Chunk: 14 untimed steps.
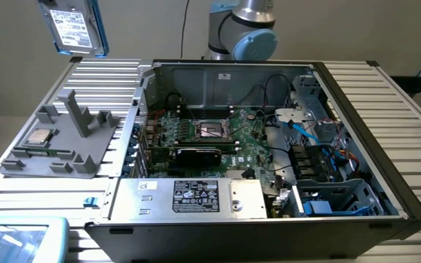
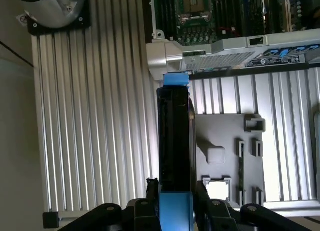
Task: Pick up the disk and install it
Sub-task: 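Pick up the disk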
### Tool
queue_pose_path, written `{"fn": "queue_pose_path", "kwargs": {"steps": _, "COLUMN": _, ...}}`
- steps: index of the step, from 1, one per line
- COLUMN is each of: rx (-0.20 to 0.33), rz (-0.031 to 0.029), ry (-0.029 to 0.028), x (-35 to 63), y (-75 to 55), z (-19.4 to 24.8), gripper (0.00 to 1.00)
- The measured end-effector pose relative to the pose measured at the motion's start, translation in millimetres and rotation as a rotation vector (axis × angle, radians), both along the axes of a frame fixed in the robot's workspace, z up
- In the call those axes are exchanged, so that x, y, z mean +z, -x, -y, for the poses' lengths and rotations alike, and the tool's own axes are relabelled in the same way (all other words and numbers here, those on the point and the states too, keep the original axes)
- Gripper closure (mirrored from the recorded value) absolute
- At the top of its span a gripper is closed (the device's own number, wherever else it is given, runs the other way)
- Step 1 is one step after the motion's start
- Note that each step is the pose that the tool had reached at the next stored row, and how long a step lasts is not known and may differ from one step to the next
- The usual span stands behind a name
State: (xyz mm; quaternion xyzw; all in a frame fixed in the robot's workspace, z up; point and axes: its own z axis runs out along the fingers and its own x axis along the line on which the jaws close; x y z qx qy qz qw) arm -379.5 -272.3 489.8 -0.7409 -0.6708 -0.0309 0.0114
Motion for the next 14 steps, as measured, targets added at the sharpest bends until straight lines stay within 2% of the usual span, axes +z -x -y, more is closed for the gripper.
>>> {"fn": "queue_pose_path", "kwargs": {"steps": 4, "rx": 0.000, "rz": -0.0017, "ry": -0.0011, "x": 11.6, "y": -18.0, "z": 0.4, "gripper": 0.63}}
{"fn": "queue_pose_path", "kwargs": {"steps": 8, "rx": 0.000, "rz": -0.0063, "ry": -0.0014, "x": 22.5, "y": -34.5, "z": 1.2, "gripper": 0.63}}
{"fn": "queue_pose_path", "kwargs": {"steps": 11, "rx": 0.000, "rz": -0.0146, "ry": -0.0015, "x": 28.2, "y": -43.4, "z": 2.0, "gripper": 0.63}}
{"fn": "queue_pose_path", "kwargs": {"steps": 14, "rx": 0.000, "rz": -0.0279, "ry": -0.0023, "x": 31.5, "y": -49.7, "z": 3.3, "gripper": 0.63}}
